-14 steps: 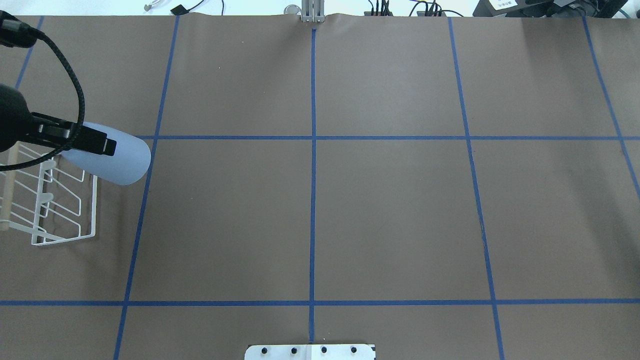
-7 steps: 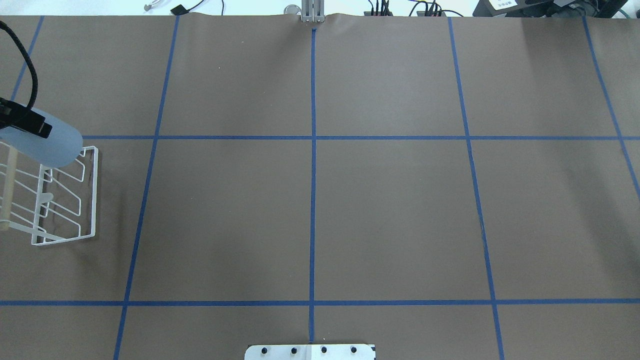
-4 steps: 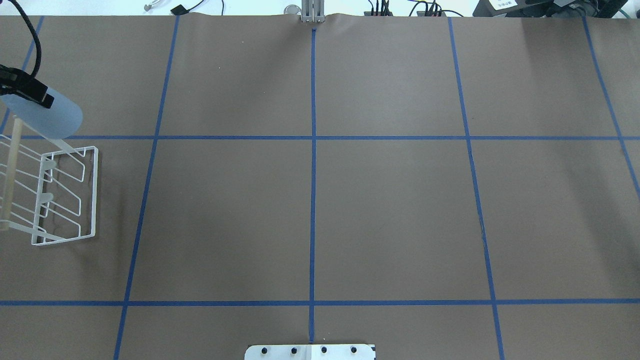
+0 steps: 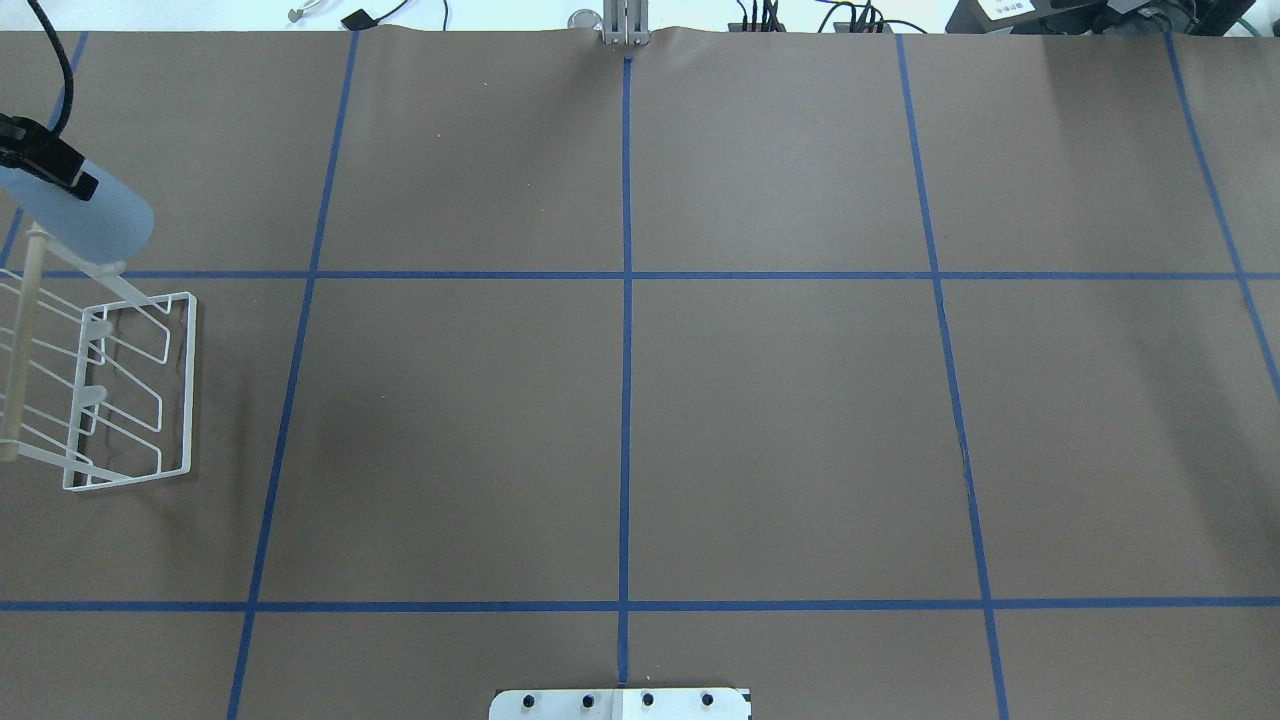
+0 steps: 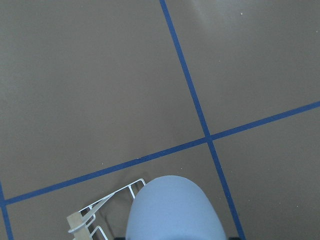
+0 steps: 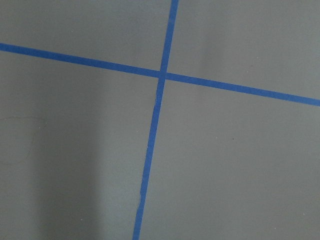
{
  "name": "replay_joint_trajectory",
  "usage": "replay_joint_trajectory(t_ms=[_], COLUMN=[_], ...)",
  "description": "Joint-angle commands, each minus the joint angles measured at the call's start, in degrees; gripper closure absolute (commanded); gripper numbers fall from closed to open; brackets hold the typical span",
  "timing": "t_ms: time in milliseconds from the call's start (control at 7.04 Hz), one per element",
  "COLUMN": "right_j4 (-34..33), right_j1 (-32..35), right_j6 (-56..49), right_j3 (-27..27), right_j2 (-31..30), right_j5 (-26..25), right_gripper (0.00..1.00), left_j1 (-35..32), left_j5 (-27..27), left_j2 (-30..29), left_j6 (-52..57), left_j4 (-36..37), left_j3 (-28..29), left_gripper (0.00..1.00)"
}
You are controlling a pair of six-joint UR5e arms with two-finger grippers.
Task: Hang cup on cup holder
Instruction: 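Lower the cup onto a rack peg with the left gripper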
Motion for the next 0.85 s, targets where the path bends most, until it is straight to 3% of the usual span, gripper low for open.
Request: replay_joint_trajectory(t_ms=[0, 284, 710], right_j4=[0.7, 0.8, 0.9], right_j1=[0.0, 0.0, 0.0], right_j6=[0.4, 1.0, 1.1], right_j3=[-0.2, -0.1, -0.1], right_j2=[0.0, 0.0, 0.0], right_j5=[0.0, 0.0, 0.0], right_gripper=[0.0, 0.0, 0.0], left_j1=[0.0, 0.0, 0.0], left_j5=[-0.3, -5.7, -5.2], left_j2=[0.5, 0.9, 2.3], left_j6=[-0.6, -3.9, -3.1], left_j4=[-5.0, -5.1, -5.2], left_j3=[4.1, 3.6, 3.4], left_gripper=[1.0, 1.0, 1.0])
